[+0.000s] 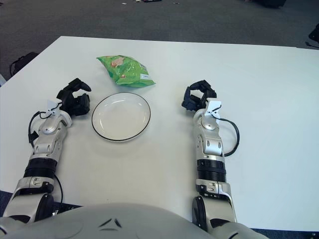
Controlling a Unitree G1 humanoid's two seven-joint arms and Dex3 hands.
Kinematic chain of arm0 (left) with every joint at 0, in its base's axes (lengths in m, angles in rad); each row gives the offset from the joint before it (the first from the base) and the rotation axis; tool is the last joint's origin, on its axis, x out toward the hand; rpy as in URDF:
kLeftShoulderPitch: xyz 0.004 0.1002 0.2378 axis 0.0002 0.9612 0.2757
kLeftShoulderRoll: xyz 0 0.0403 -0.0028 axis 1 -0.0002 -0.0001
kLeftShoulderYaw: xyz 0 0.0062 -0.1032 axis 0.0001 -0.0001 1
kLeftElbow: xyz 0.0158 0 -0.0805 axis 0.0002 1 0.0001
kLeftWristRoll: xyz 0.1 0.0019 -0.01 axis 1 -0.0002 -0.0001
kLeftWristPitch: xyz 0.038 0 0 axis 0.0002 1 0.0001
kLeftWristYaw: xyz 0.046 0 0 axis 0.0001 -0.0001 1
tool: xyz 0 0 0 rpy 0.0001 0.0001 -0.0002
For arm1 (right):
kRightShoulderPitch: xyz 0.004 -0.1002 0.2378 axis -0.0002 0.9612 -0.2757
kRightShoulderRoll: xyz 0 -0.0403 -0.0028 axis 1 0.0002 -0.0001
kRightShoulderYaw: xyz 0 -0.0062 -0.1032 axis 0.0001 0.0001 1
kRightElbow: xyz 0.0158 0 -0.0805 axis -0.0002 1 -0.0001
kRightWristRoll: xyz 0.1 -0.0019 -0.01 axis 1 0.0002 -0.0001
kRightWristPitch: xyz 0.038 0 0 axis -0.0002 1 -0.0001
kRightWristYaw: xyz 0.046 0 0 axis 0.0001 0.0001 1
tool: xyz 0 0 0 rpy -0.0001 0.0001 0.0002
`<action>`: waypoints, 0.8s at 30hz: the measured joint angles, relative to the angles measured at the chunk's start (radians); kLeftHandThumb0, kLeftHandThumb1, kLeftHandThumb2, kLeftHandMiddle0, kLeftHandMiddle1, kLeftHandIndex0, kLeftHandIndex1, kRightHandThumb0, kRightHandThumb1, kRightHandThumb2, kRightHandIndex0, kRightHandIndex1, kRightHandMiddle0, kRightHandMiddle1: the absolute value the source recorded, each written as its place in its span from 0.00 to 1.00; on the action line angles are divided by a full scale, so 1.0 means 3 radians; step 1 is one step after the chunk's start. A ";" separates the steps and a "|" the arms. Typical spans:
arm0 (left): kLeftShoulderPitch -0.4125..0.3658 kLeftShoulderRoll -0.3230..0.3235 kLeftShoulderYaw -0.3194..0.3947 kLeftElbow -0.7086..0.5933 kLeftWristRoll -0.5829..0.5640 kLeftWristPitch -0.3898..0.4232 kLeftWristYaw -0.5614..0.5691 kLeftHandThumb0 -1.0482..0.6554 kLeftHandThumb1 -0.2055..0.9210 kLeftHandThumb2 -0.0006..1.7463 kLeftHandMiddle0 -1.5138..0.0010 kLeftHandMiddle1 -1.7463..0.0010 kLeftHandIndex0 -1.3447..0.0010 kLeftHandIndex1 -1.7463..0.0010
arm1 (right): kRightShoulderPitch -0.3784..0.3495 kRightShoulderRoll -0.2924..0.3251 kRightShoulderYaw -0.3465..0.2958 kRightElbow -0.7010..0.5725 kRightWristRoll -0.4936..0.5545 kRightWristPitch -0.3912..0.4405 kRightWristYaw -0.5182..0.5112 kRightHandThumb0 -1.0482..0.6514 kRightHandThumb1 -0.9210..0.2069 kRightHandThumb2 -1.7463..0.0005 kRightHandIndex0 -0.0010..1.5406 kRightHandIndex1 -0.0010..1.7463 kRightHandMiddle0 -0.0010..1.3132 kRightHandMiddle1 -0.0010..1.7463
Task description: Put the snack into the plate.
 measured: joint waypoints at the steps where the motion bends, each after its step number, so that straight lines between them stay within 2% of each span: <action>1: -0.0010 0.0001 -0.0004 0.0014 0.0005 -0.0020 0.0000 0.33 0.47 0.75 0.16 0.00 0.55 0.00 | 0.0003 0.0003 -0.0002 -0.0008 0.0000 0.0003 -0.0006 0.32 0.59 0.21 0.84 1.00 0.50 1.00; 14: -0.0161 0.0081 -0.0095 0.0441 0.0228 -0.0567 0.0009 0.34 0.48 0.74 0.17 0.00 0.55 0.00 | 0.0025 0.0034 -0.0032 -0.0053 0.0003 0.0010 -0.0016 0.32 0.58 0.21 0.84 1.00 0.50 1.00; 24: -0.0289 0.0119 -0.0095 0.0688 0.0290 -0.0880 0.0037 0.34 0.49 0.73 0.17 0.00 0.56 0.00 | 0.0039 0.0046 -0.0049 -0.0056 0.0004 0.0016 -0.0019 0.32 0.58 0.21 0.84 1.00 0.50 1.00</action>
